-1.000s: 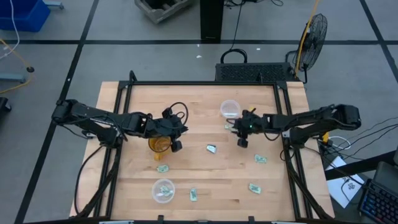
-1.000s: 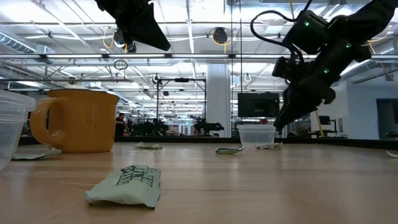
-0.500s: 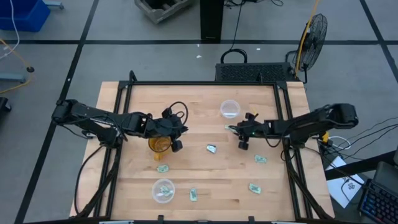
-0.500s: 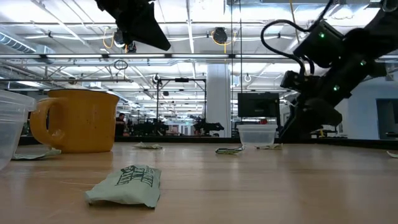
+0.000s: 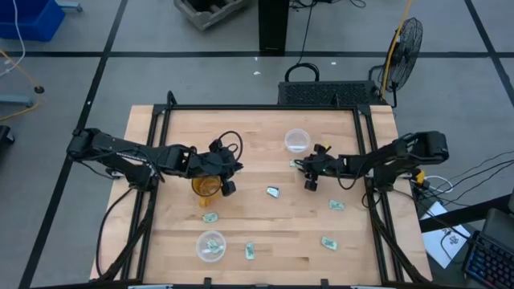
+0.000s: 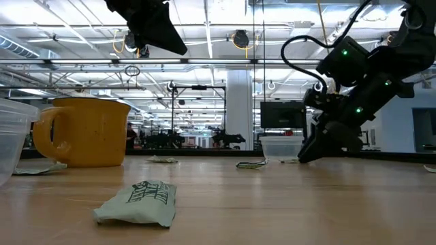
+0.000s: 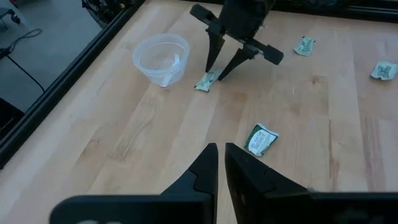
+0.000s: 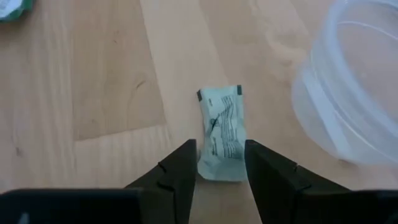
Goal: Pick and place items into bin
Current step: Put the green stevia packet into the top transparent bin
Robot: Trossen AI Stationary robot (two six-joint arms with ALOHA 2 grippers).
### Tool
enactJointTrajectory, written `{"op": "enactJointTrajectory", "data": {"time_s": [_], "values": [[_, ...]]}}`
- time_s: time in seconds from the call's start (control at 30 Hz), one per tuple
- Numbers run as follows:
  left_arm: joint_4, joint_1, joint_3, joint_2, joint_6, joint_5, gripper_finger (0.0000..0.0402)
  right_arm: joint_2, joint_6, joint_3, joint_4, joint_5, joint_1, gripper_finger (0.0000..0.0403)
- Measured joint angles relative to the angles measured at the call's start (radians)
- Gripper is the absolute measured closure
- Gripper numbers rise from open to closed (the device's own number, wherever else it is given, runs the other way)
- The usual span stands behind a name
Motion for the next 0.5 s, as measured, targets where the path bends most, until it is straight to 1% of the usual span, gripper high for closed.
{"op": "enactJointTrajectory", "data": {"time_s": [0.07,0.13,0.33,0.4,0.5], "values": [[0.0,0.0,0.0,0.0,0.0,0.0,0.0364,0.011,0.0,0.001,-0.011,0.001,0.0,0.0281],[0.0,0.0,0.0,0.0,0.0,0.0,0.0364,0.016,0.003,0.001,-0.019,0.002,0.001,0.0299],[0.0,0.0,0.0,0.0,0.002,0.0,0.0364,0.019,0.002,0.0,0.014,0.0,0.01,0.0386],[0.0,0.0,0.0,0.0,0.003,0.0,0.0364,0.02,0.001,-0.001,0.041,0.001,0.018,0.0396],[0.0,0.0,0.0,0.0,0.003,0.0,0.0364,0.0,-0.006,-0.002,0.111,0.004,0.039,0.0393]]}}
